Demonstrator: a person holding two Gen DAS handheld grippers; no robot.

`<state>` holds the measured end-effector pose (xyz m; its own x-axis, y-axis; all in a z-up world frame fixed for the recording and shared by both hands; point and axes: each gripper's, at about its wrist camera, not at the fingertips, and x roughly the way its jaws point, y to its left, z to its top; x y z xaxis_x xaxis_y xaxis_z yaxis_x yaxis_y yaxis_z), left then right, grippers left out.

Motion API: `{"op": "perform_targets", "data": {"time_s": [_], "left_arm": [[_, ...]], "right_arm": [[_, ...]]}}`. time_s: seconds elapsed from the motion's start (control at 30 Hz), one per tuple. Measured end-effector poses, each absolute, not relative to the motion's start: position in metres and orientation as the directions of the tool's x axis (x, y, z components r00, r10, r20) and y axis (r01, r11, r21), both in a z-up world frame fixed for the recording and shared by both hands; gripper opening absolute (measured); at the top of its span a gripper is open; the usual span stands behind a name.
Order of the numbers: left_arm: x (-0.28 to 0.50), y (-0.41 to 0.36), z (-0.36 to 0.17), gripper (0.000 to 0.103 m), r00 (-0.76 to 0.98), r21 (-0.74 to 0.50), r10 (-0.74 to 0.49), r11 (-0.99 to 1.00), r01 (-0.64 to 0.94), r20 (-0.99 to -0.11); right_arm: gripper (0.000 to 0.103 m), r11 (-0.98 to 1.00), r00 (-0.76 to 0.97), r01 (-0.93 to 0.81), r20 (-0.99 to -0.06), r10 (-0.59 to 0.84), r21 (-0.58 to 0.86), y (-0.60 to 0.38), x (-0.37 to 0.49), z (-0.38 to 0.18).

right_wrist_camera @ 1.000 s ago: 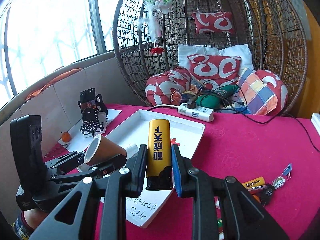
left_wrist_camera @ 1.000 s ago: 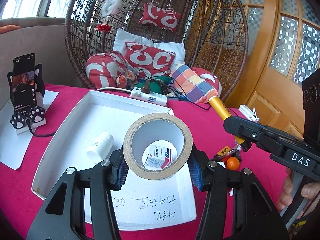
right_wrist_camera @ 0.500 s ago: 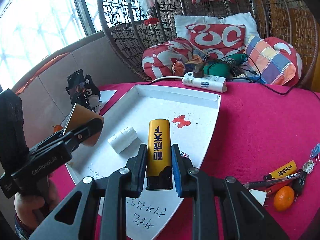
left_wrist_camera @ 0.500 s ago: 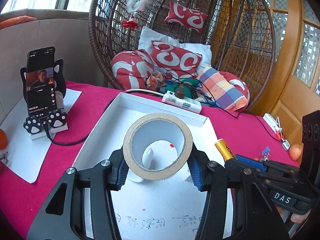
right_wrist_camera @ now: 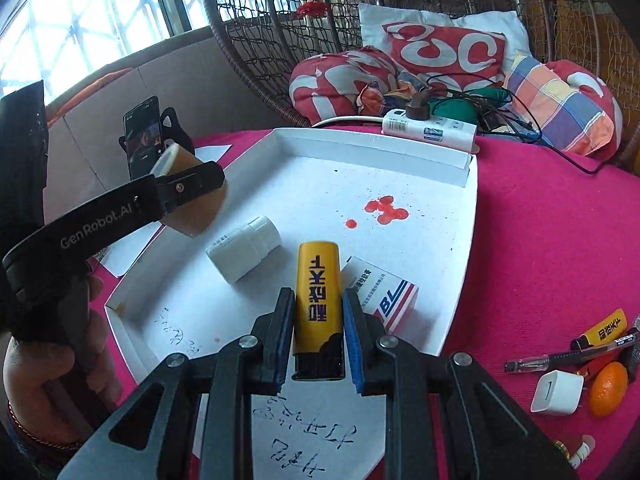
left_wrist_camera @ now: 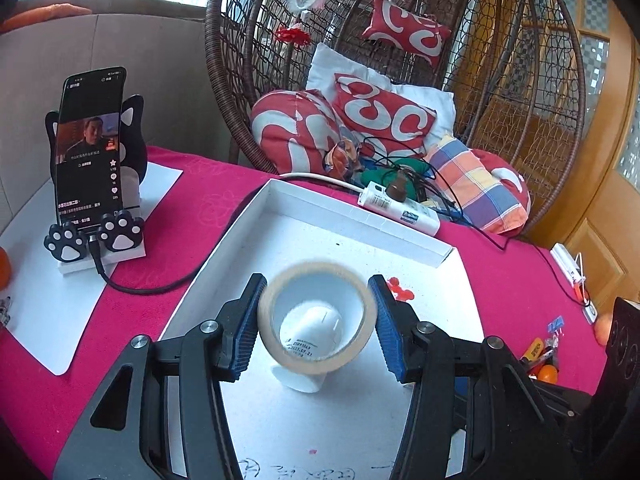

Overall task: Organize rigid objects
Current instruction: 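Open the left gripper to drop the tape roll while the right releases the yellow cylinder into the tray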

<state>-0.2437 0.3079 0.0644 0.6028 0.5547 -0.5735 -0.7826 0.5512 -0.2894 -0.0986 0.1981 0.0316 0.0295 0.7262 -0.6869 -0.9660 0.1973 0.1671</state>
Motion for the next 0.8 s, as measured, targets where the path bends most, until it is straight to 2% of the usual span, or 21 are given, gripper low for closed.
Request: {"op": "perform_targets", "data": {"time_s": [0.07,0.1,0.13,0.2,0.23,0.27,0.37,0.8], "left_arm": [[-0.247,0.305,0.066,0.073,0.608,-0.306,0.561,0.542,-0.782,-0.562],[-0.248,0.304,0.067,0.093,0.606,-0.310,0.569,0.534,-0.786,-0.556],[-0.251,0.302,0.068,0.103,0.600,-0.312,0.584,0.522,-0.794,-0.547],[-0.257,0.296,0.072,0.103,0.585,-0.316,0.614,0.497,-0.808,-0.530],[-0.260,0.294,0.073,0.103,0.577,-0.316,0.624,0.486,-0.815,-0.527],[-0.263,0.290,0.074,0.103,0.573,-0.318,0.631,0.479,-0.818,-0.524],[-0.270,0.279,0.077,0.103,0.572,-0.322,0.639,0.474,-0.819,-0.514],[-0.262,0.234,0.103,0.103,0.592,-0.266,0.655,0.534,-0.802,-0.469]], "right_arm": [[0.026,0.189,0.036,-0.970,-0.681,0.732,0.152,0.196,-0.103,0.032],[0.039,0.189,0.050,-0.973,-0.675,0.736,0.134,0.195,-0.106,0.033],[0.064,0.189,0.067,-0.976,-0.665,0.744,0.113,0.193,-0.108,0.035],[0.095,0.199,0.129,-0.979,-0.617,0.776,0.046,0.184,-0.114,0.041],[0.100,0.206,0.161,-0.978,-0.587,0.793,0.011,0.178,-0.117,0.044],[0.103,0.209,0.179,-0.978,-0.564,0.806,-0.012,0.173,-0.119,0.047],[0.103,0.227,0.206,-0.974,-0.519,0.830,-0.023,0.157,-0.121,0.054],[0.103,0.255,0.213,-0.966,-0.430,0.877,0.041,0.110,-0.112,0.079]]}}
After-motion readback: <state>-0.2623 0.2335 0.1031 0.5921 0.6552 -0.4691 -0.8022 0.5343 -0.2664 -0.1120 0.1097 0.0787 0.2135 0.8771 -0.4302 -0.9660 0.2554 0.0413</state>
